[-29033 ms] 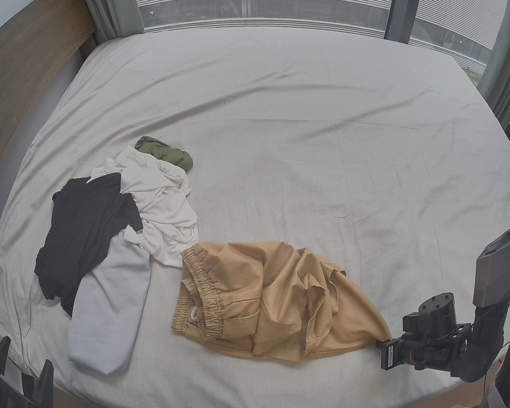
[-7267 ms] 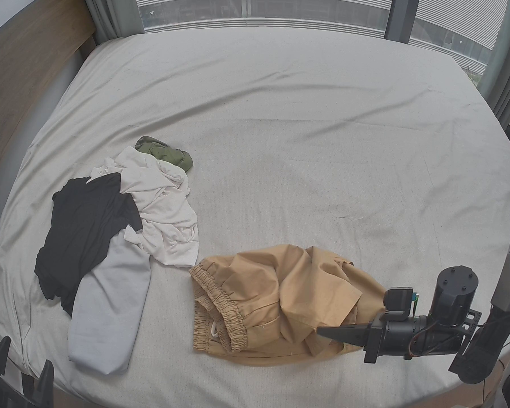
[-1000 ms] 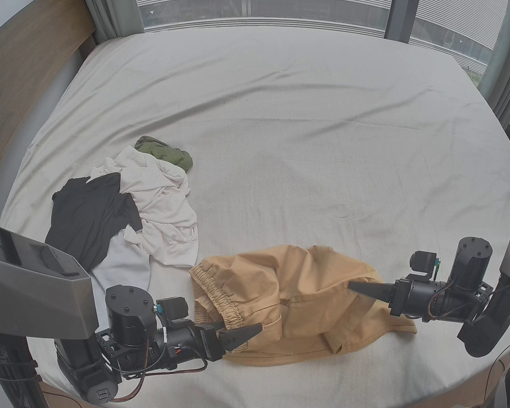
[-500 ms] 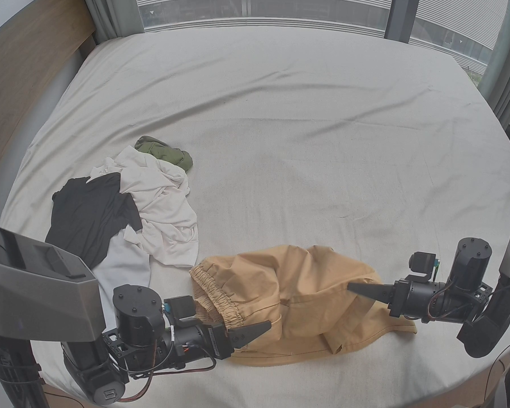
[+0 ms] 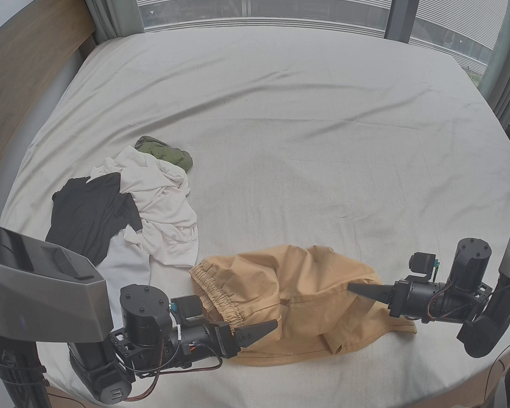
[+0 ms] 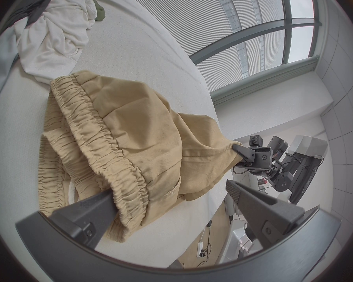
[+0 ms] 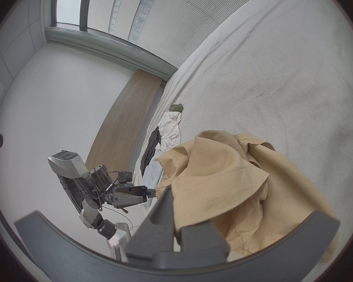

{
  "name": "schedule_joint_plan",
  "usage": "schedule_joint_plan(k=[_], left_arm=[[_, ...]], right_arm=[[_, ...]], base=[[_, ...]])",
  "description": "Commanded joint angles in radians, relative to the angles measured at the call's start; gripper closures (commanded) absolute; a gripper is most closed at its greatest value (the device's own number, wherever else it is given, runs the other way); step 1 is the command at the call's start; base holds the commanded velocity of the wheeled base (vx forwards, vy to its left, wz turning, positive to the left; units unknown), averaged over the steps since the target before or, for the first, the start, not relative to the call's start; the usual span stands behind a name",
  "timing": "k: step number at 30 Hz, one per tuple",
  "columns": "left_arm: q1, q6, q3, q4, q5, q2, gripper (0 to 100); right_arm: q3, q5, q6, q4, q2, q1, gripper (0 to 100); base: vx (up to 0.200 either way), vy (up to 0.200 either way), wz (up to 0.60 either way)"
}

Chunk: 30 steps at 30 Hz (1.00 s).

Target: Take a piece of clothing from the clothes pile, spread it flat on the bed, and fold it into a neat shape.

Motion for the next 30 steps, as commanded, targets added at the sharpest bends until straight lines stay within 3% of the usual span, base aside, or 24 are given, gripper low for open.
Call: schedule_joint_plan(k=[1, 2, 3, 15, 30], left_arm=[[0.000, -0.004, -0.012, 0.000, -0.002, 0.035, 0], [0.000, -0.004, -0.012, 0.000, -0.002, 0.040, 0], [0.000, -0.004, -0.014, 0.000, -0.002, 0.041, 100], [0.008, -0.004, -0.040, -0.002, 0.004, 0.026, 100], [0.060, -0.060, -0.080, 0.000, 0.007, -0.290, 100]], right_arm=[[-0.001, 0.001, 0.000, -0.001, 0.000, -0.003, 100], [-0.001, 0.001, 0.000, -0.001, 0.000, -0.003, 100], [-0.001, 0.001, 0.000, -0.001, 0.000, -0.003, 100], [-0.001, 0.001, 0.000, -0.002, 0.008, -0.003, 100], [-0.010, 0.004, 0.014, 0.001, -0.124, -0.024, 100]], base=[[0.000, 0.000, 0.00], [0.000, 0.000, 0.00], [0.000, 0.000, 0.00], [0.000, 0.000, 0.00], [0.000, 0.000, 0.00]])
